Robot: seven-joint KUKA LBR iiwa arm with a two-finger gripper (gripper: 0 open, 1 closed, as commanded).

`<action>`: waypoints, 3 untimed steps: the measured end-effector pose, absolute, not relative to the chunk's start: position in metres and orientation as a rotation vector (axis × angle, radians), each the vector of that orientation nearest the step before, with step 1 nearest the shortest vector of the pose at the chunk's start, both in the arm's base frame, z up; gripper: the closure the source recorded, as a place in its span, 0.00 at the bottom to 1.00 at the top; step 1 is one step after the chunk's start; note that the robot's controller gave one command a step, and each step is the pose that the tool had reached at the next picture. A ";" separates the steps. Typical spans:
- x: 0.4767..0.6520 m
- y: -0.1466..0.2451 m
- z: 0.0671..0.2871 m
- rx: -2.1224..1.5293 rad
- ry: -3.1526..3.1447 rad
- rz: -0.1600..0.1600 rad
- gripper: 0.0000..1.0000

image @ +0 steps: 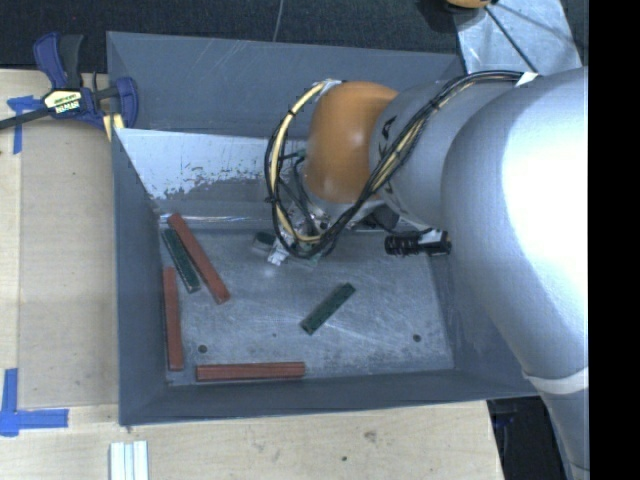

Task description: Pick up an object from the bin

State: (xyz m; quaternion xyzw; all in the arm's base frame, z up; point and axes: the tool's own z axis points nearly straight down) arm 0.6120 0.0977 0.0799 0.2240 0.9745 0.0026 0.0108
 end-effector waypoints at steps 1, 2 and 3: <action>0.608 0.097 0.087 0.702 3.060 -0.001 1.00; 0.607 0.097 0.108 0.703 3.068 -0.004 1.00; 0.608 0.097 0.131 0.702 3.064 -0.001 1.00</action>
Offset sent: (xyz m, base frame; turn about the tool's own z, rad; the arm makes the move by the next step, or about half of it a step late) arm -0.0001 0.0002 0.0858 -0.0001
